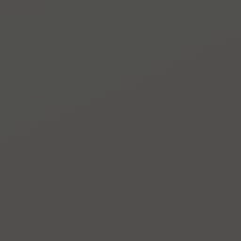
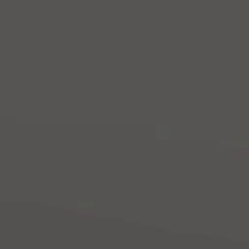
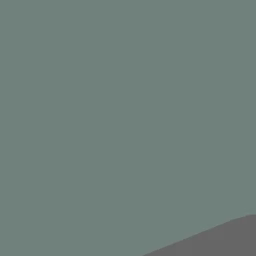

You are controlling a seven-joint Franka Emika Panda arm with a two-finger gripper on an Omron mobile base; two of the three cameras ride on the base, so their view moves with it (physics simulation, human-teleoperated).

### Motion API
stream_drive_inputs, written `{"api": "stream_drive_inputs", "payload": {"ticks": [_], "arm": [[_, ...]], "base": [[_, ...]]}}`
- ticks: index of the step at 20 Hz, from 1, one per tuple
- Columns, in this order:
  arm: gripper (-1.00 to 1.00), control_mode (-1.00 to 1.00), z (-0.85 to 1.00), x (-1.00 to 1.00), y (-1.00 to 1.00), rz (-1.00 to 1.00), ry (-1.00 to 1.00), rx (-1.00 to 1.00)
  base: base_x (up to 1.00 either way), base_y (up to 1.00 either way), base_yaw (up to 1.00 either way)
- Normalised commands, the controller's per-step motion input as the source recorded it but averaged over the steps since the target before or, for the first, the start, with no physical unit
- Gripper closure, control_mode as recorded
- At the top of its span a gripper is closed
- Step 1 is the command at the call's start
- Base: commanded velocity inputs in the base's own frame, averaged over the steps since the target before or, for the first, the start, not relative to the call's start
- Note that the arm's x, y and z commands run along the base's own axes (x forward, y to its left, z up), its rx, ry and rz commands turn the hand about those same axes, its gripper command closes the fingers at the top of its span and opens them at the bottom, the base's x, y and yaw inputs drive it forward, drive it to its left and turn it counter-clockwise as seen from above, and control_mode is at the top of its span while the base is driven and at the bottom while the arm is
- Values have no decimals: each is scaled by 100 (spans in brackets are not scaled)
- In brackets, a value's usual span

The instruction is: Take the smaller bowl and place it next to the appetizer plate on the dining counter , and place the larger bowl next to the plate with cooked food.

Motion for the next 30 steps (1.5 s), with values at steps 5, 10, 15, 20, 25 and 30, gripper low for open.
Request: {"api": "stream_drive_inputs", "payload": {"ticks": [5,10,15,20,25,30], "arm": [[100,100,0,0,0,0,0,0],[100,100,0,0,0,0,0,0],[100,100,0,0,0,0,0,0],[100,100,0,0,0,0,0,0],[100,100,0,0,0,0,0,0],[100,100,0,0,0,0,0,0]], "base": [[20,100,-17],[22,100,-16],[23,100,-17],[29,100,-18],[47,100,-19],[63,100,-17]]}}
